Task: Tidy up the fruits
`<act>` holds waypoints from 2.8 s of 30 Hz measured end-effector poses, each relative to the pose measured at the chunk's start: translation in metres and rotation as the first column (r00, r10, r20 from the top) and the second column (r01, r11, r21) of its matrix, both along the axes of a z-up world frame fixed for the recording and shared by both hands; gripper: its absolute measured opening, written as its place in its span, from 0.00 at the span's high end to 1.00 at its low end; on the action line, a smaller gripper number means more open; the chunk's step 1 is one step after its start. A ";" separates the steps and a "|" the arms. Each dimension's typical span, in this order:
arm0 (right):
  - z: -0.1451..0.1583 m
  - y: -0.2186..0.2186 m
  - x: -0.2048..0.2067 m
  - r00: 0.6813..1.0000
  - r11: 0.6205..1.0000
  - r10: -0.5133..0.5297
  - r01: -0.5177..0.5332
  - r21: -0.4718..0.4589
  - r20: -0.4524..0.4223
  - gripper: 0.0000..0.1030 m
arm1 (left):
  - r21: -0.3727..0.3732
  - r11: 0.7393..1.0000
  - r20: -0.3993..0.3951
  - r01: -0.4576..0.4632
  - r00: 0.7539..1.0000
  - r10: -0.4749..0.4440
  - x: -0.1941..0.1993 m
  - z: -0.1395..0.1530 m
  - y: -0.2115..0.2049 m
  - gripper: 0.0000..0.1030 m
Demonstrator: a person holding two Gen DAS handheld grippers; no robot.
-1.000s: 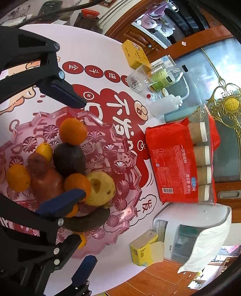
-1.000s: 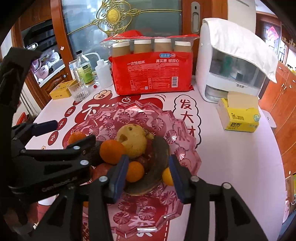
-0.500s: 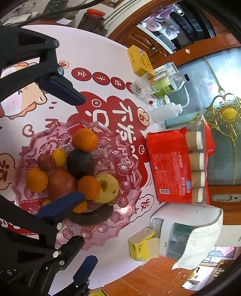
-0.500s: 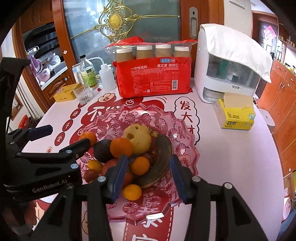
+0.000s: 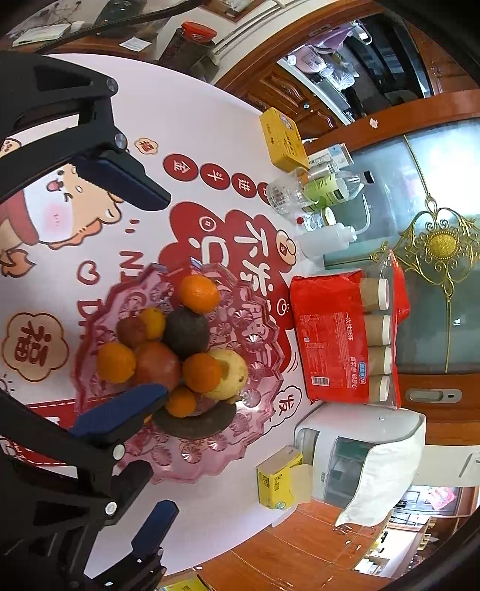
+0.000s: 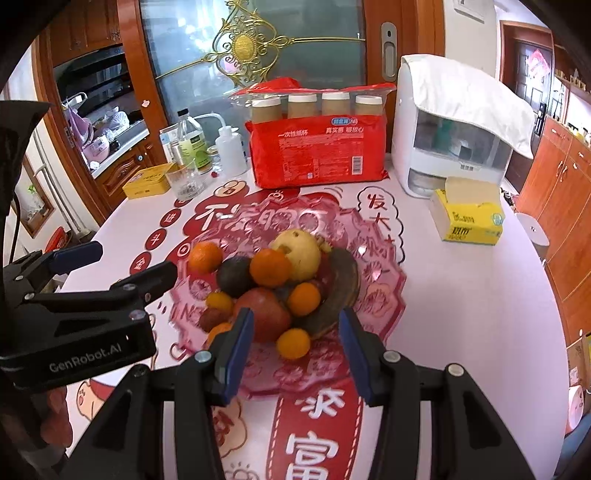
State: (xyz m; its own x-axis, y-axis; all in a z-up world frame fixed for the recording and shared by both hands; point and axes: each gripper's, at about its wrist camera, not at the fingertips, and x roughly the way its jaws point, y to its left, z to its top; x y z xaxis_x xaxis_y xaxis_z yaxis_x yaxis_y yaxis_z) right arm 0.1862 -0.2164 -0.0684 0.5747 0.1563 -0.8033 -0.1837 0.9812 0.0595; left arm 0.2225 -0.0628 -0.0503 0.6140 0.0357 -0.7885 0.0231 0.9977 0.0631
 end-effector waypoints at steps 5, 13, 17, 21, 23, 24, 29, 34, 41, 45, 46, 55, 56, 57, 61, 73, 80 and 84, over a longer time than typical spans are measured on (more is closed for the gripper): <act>0.002 0.006 -0.027 1.000 1.000 0.014 -0.014 0.010 -0.017 0.53 | 0.012 1.000 0.005 -0.010 1.000 0.010 -0.027 0.006 0.005 0.09; 0.018 0.016 -0.081 0.998 0.999 0.049 -0.048 0.021 -0.047 0.53 | 0.011 1.000 0.025 -0.027 0.999 0.026 -0.087 0.028 0.017 0.09; 0.030 0.018 -0.104 0.996 0.998 0.057 -0.054 0.043 -0.068 0.53 | -0.010 0.999 0.031 -0.044 0.999 0.044 -0.116 0.041 0.028 0.05; 0.046 0.019 -0.119 0.996 0.997 0.052 -0.048 0.065 -0.069 0.53 | -0.011 0.999 0.031 -0.051 0.998 0.051 -0.137 0.049 0.033 0.04; 0.053 0.021 -0.125 0.997 0.997 0.048 -0.044 0.069 -0.059 0.53 | -0.013 0.999 0.034 -0.049 0.998 0.050 -0.149 0.053 0.035 0.04; 0.056 0.023 -0.129 0.998 0.997 0.045 -0.042 0.070 -0.053 0.53 | -0.016 0.999 0.038 -0.048 0.998 0.049 -0.154 0.055 0.036 0.04; 0.063 0.030 -0.141 0.998 0.997 0.041 -0.038 0.069 -0.042 0.53 | -0.010 0.999 0.051 -0.053 0.997 0.054 -0.169 0.062 0.038 0.04; 0.067 0.031 -0.145 0.999 0.997 0.032 -0.029 0.076 -0.036 0.53 | -0.025 0.998 0.049 -0.059 0.997 0.060 -0.177 0.066 0.042 0.04; 0.069 0.033 -0.148 0.999 0.996 0.030 -0.027 0.082 -0.030 0.53 | -0.024 0.998 0.042 -0.053 0.998 0.054 -0.178 0.066 0.042 0.04; 0.069 0.034 -0.148 0.999 0.996 0.029 -0.027 0.081 -0.029 0.53 | -0.029 0.998 0.034 -0.053 0.998 0.054 -0.177 0.065 0.043 0.04; 0.069 0.034 -0.148 0.999 0.996 0.029 -0.027 0.082 -0.030 0.53 | -0.029 0.998 0.033 -0.052 0.998 0.053 -0.177 0.064 0.042 0.04; 0.069 0.034 -0.148 0.999 0.996 0.030 -0.027 0.082 -0.030 0.53 | -0.030 0.998 0.033 -0.053 0.998 0.054 -0.177 0.065 0.043 0.04; 0.069 0.035 -0.149 0.999 0.996 0.030 -0.027 0.083 -0.031 0.53 | -0.030 0.998 0.033 -0.053 0.998 0.054 -0.177 0.065 0.042 0.04; 0.068 0.034 -0.148 0.999 0.996 0.030 -0.027 0.082 -0.030 0.53 | -0.029 0.998 0.032 -0.052 0.998 0.053 -0.176 0.065 0.043 0.04; 0.068 0.034 -0.148 0.999 0.996 0.029 -0.026 0.083 -0.031 0.53 | -0.030 0.998 0.026 -0.051 0.998 0.052 -0.178 0.062 0.044 0.04; 0.069 0.034 -0.147 0.999 0.996 0.031 -0.028 0.084 -0.032 0.53 | -0.035 0.998 0.013 -0.051 0.999 0.051 -0.178 0.058 0.045 0.04; 0.069 0.035 -0.148 0.999 0.996 0.030 -0.028 0.082 -0.033 0.53 | -0.038 0.998 0.007 -0.053 0.999 0.053 -0.179 0.056 0.046 0.04; 0.069 0.034 -0.147 0.999 0.996 0.030 -0.027 0.084 -0.032 0.53 | -0.037 0.998 0.008 -0.052 0.999 0.052 -0.179 0.056 0.047 0.04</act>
State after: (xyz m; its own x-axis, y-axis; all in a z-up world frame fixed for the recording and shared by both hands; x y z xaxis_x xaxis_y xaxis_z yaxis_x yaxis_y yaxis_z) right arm 0.0394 -0.1823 0.0004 0.5424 0.2393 -0.8053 -0.2078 0.9670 0.1473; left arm 0.0431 -0.0160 0.0061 0.6191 0.0390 -0.7843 -0.0295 0.9992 0.0264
